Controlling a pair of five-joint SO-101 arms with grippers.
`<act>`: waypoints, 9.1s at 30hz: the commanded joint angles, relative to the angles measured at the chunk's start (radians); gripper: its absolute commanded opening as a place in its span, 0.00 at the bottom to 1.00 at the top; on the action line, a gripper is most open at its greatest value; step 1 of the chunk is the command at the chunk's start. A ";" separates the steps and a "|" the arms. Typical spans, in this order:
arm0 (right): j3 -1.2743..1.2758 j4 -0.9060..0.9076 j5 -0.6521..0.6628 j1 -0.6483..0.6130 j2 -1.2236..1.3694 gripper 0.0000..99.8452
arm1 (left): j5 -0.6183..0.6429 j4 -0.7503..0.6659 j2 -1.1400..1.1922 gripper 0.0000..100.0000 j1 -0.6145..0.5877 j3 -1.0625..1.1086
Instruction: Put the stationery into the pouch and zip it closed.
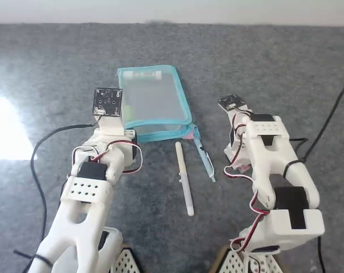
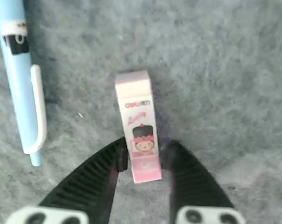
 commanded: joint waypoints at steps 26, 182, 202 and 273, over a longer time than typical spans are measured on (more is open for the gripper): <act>-0.414 0.642 -0.064 -0.615 -0.473 0.01 | -0.005 -0.057 0.003 0.01 0.014 -0.001; 0.112 0.015 -0.371 -0.321 -0.124 0.19 | -0.012 -0.060 0.000 0.01 0.011 0.027; 0.092 0.087 -0.316 -0.136 -0.174 0.01 | -0.012 -0.060 -0.003 0.01 0.005 0.030; 0.614 -0.024 0.003 -0.283 -0.552 0.20 | -0.011 -0.060 0.000 0.01 0.005 0.030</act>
